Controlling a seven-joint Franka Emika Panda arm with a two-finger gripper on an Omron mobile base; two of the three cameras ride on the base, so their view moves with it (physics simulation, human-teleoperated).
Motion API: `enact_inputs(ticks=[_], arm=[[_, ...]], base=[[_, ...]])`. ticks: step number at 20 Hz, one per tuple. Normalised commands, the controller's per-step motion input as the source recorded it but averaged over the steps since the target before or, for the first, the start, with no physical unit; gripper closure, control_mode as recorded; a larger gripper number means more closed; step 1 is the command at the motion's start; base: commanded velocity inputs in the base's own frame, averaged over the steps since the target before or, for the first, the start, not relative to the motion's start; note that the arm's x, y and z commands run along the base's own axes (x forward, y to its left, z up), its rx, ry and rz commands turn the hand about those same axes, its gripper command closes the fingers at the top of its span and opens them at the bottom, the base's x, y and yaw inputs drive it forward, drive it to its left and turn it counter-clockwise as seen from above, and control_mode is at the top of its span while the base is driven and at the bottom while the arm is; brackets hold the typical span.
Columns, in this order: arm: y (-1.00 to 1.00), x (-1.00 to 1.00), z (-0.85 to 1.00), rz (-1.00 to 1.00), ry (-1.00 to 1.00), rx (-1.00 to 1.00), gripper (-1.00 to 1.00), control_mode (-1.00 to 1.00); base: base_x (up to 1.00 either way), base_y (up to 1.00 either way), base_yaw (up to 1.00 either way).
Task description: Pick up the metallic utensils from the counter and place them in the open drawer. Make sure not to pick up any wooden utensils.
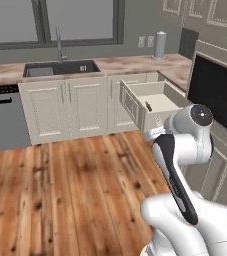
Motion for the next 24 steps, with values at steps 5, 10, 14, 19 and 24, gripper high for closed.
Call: enact_inputs(ticks=[5,10,14,19,24], arm=[[0.00,0.00,0.00,0.00,0.00,0.00,1.00,1.00],[0.00,0.00,0.00,0.00,0.00,0.00,1.00,1.00],[0.00,0.00,0.00,0.00,0.00,0.00,1.00,1.00],[0.00,0.00,0.00,0.00,0.00,0.00,1.00,1.00],[0.00,0.00,0.00,0.00,0.00,0.00,1.00,1.00]], base=[[0.87,-0.42,-0.04],[0.78,-0.50,-0.07],[0.72,-0.45,-0.06],[0.67,-0.22,-0.05],[0.43,-0.24,-0.10]])
